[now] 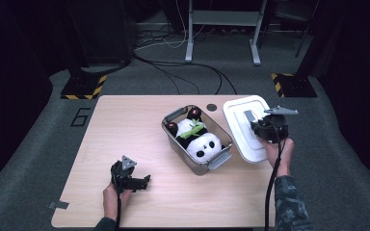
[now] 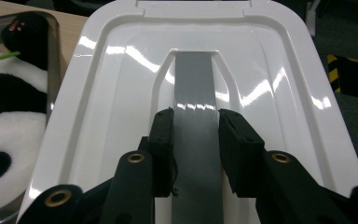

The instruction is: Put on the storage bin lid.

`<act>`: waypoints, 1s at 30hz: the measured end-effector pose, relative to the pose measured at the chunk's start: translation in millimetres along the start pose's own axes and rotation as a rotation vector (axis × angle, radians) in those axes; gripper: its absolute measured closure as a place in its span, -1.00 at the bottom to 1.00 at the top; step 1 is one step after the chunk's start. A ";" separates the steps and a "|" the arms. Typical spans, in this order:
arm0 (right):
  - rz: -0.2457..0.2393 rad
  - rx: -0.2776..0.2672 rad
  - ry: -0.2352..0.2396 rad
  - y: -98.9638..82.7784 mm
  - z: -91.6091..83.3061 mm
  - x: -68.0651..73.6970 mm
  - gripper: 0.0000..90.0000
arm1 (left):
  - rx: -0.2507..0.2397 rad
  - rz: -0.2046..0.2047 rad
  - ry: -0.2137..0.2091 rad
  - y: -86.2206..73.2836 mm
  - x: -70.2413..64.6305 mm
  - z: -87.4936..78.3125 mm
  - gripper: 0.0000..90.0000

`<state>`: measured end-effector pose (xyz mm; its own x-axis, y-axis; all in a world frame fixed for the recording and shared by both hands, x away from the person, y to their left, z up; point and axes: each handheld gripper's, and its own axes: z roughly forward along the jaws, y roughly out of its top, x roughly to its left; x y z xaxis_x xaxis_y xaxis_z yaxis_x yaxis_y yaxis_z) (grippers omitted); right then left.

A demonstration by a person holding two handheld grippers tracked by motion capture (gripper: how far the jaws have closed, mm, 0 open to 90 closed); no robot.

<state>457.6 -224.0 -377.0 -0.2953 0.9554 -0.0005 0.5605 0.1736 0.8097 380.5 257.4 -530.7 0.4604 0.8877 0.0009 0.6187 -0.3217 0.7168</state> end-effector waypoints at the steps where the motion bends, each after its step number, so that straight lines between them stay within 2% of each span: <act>1: -0.002 -0.003 0.008 1.6 -0.1 1.7 0.49 | -0.002 -0.002 0.000 0.0 -0.1 0.1 -1.00; 9: -0.054 -0.019 0.078 20.3 0.9 26.3 0.49 | 0.005 0.009 -0.002 0.2 0.5 -0.2 -1.00; 14: -0.069 -0.024 0.121 27.4 2.8 39.6 0.49 | 0.006 0.009 -0.002 0.3 0.7 -0.2 -1.00; 30: -0.129 -0.027 0.223 50.9 10.2 82.7 0.49 | 0.009 0.012 -0.002 0.4 0.7 -0.4 -1.00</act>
<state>469.7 -133.7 -341.8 -0.5279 0.8490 0.0218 0.4868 0.2814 0.8270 380.9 258.0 -530.1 0.4696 0.8829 0.0080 0.6188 -0.3355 0.7103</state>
